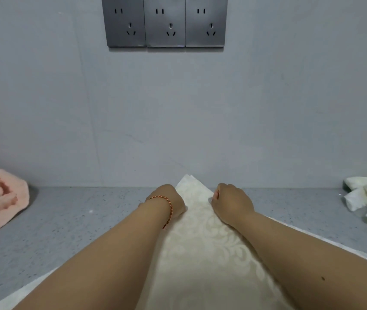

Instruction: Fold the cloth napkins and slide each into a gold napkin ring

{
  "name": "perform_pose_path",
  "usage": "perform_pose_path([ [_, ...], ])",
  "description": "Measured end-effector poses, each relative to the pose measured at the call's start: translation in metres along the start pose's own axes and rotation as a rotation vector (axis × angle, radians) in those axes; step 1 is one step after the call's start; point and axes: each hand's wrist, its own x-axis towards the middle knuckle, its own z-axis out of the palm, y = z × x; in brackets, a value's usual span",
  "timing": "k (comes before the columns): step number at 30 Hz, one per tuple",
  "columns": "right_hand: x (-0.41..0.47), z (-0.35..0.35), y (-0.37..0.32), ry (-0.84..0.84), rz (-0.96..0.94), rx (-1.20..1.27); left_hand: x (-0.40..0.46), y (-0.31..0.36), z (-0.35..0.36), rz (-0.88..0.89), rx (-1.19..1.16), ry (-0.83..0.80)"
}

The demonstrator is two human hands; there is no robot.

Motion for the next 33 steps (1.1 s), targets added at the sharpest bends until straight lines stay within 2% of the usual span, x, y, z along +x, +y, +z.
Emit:
perform_pose_path([
  [4,-0.002,-0.005,0.000,-0.048,0.038,0.099,-0.001,-0.009,0.007,0.023,-0.173,0.018],
  [8,0.003,-0.018,0.004,-0.170,0.032,0.226,0.004,-0.024,0.018,0.152,-0.465,0.110],
  [10,0.004,-0.024,0.007,-0.166,-0.006,0.339,0.003,-0.027,0.018,0.227,-0.584,0.137],
  [15,-0.009,-0.023,0.010,-0.131,-0.082,0.584,-0.007,-0.036,0.010,0.356,-0.713,0.151],
  [18,-0.018,-0.025,0.013,-0.190,-0.121,0.665,-0.007,-0.040,0.009,0.369,-0.696,0.134],
  [22,-0.021,-0.031,0.021,-0.225,-0.085,0.706,-0.007,-0.043,0.005,0.378,-0.564,0.097],
  [30,-0.023,-0.029,0.018,-0.274,-0.076,0.625,-0.017,-0.032,0.001,0.321,-0.541,-0.004],
  [33,-0.023,-0.029,0.017,-0.258,-0.083,0.611,-0.017,-0.033,0.004,0.384,-0.353,0.015],
])
